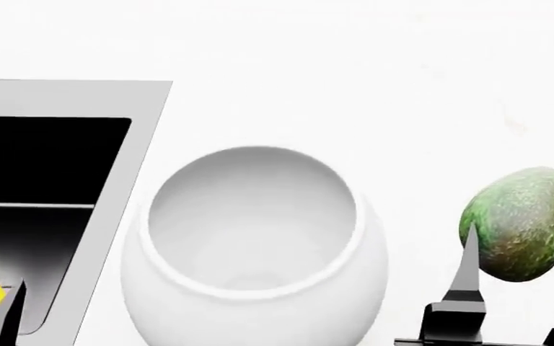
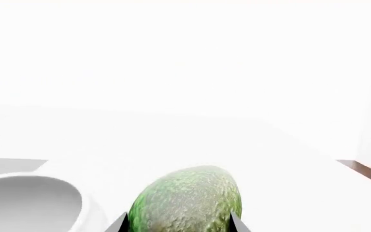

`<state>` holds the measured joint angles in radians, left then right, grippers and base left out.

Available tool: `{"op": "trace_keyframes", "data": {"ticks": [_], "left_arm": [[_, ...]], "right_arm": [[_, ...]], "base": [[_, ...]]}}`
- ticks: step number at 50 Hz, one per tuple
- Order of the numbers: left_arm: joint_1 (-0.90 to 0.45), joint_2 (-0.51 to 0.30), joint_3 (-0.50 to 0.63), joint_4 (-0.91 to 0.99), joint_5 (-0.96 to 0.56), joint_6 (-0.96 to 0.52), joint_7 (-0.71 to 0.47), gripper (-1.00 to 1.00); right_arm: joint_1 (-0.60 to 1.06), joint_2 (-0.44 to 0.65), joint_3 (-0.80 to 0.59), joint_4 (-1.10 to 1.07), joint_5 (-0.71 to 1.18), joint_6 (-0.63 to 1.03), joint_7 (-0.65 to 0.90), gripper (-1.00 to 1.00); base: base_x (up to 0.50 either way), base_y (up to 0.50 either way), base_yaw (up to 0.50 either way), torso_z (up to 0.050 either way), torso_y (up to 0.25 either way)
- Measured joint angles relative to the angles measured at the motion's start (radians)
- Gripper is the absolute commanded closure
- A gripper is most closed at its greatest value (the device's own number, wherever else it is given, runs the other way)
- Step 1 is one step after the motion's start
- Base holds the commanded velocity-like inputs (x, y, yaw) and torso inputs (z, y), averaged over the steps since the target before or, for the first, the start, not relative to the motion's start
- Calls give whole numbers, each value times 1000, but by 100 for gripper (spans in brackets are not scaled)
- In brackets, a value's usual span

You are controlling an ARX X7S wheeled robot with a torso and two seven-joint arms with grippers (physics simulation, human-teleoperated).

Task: There is a mixed pile of frozen fruits and vegetables on the counter. Locate all the frozen vegetables and place the items in a bowl on the counter. Take all the frozen fruits and defrost them in a running sink.

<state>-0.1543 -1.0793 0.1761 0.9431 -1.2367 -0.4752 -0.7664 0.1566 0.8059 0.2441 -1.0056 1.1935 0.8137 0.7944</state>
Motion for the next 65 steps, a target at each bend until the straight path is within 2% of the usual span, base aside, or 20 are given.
{"op": "trace_keyframes", "data": {"ticks": [11,17,27,32,41,47,52,65], "left_arm": [[-3,-4,-5,-3,-2,0,-4,100],[17,-22,-23,5,-10,13,-5,100],[40,-37,-37,13,-10,25,-5,100],[40,-40,-39,14,-14,25,-8,100],[35,-44,-38,17,-22,22,-11,100],[37,-49,-42,19,-26,24,-13,100],[16,-40,-32,12,-26,14,-16,100],[65,-59,-67,11,-18,45,-5,100]], "right_arm": [[0,10,-21,-2,-15,-7,2,100],[-1,35,3,-2,29,-13,28,100],[45,145,69,18,187,-32,84,100],[186,233,23,65,339,-57,94,100],[606,299,-217,186,642,-15,105,100],[863,273,-380,274,814,43,130,100],[1014,230,-495,332,919,81,154,100],[1192,132,-692,410,1087,116,211,100]], "base": [[417,17,0,0,1],[0,0,0,0,2],[0,0,0,0,0],[0,0,0,0,0],[0,0,0,0,0],[0,0,0,0,0],[0,0,0,0,0],[0,0,0,0,1]]}}
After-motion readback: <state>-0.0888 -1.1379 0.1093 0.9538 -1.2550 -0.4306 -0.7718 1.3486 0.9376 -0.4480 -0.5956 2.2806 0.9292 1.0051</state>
